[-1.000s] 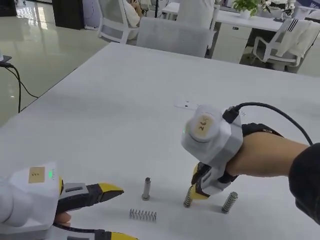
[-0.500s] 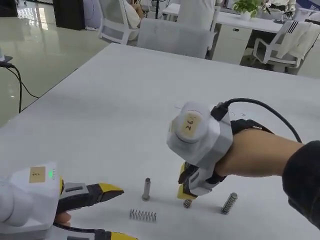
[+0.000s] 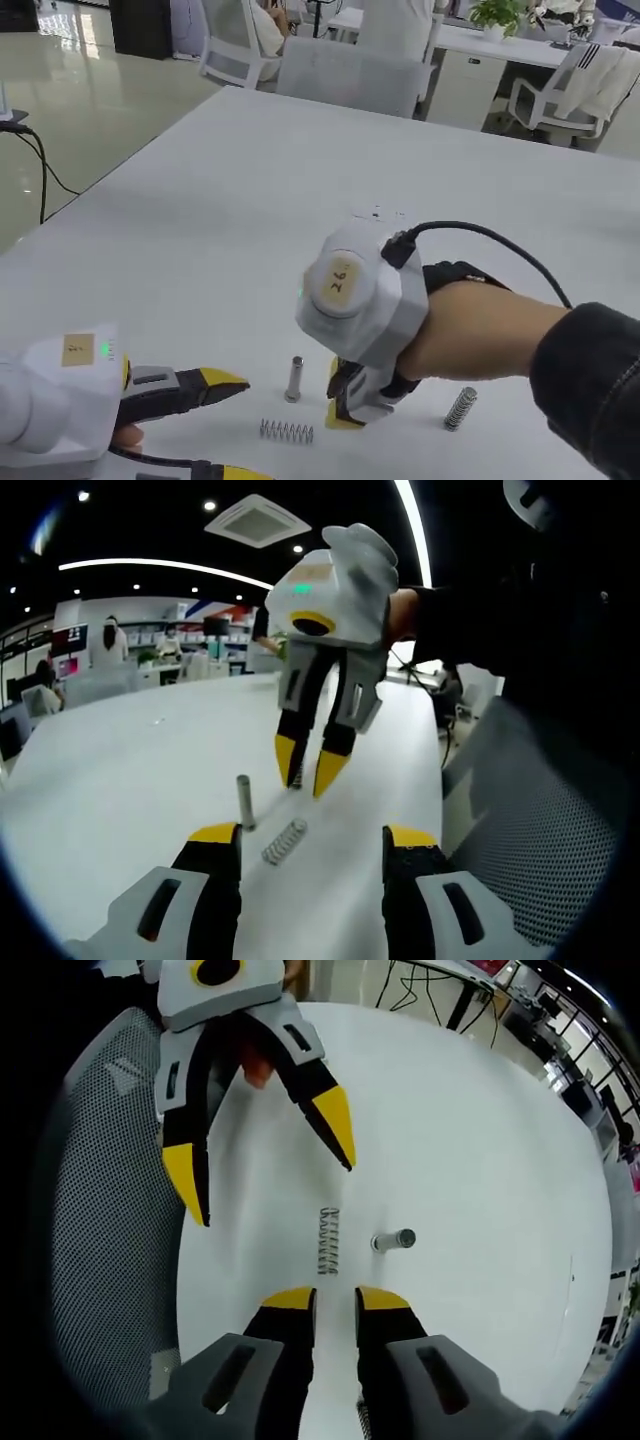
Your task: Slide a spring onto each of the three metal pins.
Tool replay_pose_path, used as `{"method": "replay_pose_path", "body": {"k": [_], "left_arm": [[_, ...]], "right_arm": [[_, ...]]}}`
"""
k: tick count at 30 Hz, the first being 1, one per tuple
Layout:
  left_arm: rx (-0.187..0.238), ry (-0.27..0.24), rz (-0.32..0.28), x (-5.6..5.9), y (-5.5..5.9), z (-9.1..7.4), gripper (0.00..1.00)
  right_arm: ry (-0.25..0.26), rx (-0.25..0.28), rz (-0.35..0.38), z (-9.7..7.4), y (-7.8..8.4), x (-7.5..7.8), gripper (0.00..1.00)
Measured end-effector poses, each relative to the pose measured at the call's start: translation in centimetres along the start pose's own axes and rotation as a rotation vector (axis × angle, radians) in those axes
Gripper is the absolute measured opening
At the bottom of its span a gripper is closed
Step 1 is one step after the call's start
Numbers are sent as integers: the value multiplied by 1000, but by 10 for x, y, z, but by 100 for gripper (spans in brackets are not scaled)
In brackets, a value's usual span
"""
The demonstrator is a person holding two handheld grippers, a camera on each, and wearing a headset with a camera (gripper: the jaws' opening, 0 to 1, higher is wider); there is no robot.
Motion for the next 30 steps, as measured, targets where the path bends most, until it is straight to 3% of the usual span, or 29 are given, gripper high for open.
{"method": "replay_pose_path", "body": {"k": [8, 17, 30], "left_arm": [[-6, 3, 0, 0, 2, 0, 51], [-10, 7, -2, 0, 3, 0, 51], [-16, 11, -3, 0, 4, 0, 50]], "right_arm": [[-29, -2, -3, 16, -3, -6, 12], [-28, -5, 15, 30, -2, -4, 11], [-25, -19, 0, 38, -2, -6, 9]]}}
Point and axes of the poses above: the centre of the closed fingertips' face, and the gripper's own axes: z roughly forward along the fingers, x roughly to its right, y roughly out of its underside, the point moved 4 cm from there along -z, roughly backward along the fingers, and after that the axes turned 1 degree about y, right-handed, at the moved point
